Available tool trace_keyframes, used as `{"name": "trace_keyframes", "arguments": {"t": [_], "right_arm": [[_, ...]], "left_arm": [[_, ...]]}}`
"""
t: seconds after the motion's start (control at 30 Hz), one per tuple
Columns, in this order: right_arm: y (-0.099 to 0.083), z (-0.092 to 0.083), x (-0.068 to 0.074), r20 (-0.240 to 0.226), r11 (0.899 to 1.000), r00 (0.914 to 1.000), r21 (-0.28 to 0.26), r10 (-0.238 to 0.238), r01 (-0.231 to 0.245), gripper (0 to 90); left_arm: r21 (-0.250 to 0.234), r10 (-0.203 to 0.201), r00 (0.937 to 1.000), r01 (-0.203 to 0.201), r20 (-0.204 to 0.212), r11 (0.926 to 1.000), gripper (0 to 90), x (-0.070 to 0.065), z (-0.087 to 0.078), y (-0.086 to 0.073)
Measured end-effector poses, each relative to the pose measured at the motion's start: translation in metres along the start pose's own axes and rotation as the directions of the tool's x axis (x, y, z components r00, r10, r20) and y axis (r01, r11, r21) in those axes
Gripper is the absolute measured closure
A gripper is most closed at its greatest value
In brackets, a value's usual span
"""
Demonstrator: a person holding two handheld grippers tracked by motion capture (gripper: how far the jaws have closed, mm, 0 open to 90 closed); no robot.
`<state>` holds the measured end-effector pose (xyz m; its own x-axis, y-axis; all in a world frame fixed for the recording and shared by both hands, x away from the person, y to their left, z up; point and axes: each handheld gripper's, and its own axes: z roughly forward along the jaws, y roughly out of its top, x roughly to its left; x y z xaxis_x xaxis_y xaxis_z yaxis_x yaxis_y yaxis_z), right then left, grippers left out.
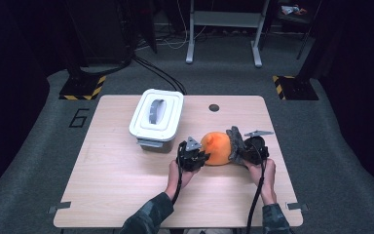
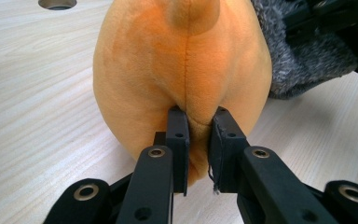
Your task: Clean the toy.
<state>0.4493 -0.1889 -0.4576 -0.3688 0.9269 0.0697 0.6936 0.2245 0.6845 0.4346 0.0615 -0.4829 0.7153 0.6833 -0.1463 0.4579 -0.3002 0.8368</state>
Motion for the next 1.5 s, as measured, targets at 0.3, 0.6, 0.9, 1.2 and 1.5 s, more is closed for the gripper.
{"name": "trace_keyframes", "arguments": {"t": [0.3,0.6,0.9,1.2,1.5], "right_arm": [[-0.01,0.018,-0.011,0.022,0.996,0.9988,0.073,0.044,-0.046,77.8],[-0.014,0.017,-0.017,-0.001,0.994,0.998,0.085,0.064,-0.064,77.8],[0.007,-0.036,-0.006,-0.04,0.997,0.9992,-0.08,0.002,-0.005,77.9],[0.028,-0.03,0.02,-0.079,0.994,0.9944,-0.093,-0.071,0.064,77.6],[0.02,-0.009,0.013,-0.068,0.999,0.997,-0.038,-0.037,0.034,78.4]], "left_arm": [[-0.002,0.0,1.0,0.0,0.001,1.0,79.5,0.001,0.0,0.0],[-0.003,-0.004,1.0,0.004,-0.007,1.0,79.3,0.003,-0.001,0.0],[-0.006,0.0,0.9999,0.0,-0.012,1.0,79.1,0.003,-0.001,-0.001],[-0.012,-0.008,0.9999,0.008,-0.006,0.9999,78.4,0.003,-0.001,-0.001],[-0.022,-0.007,1.0,0.007,-0.001,0.9997,68.1,0.002,0.001,-0.001]]}}
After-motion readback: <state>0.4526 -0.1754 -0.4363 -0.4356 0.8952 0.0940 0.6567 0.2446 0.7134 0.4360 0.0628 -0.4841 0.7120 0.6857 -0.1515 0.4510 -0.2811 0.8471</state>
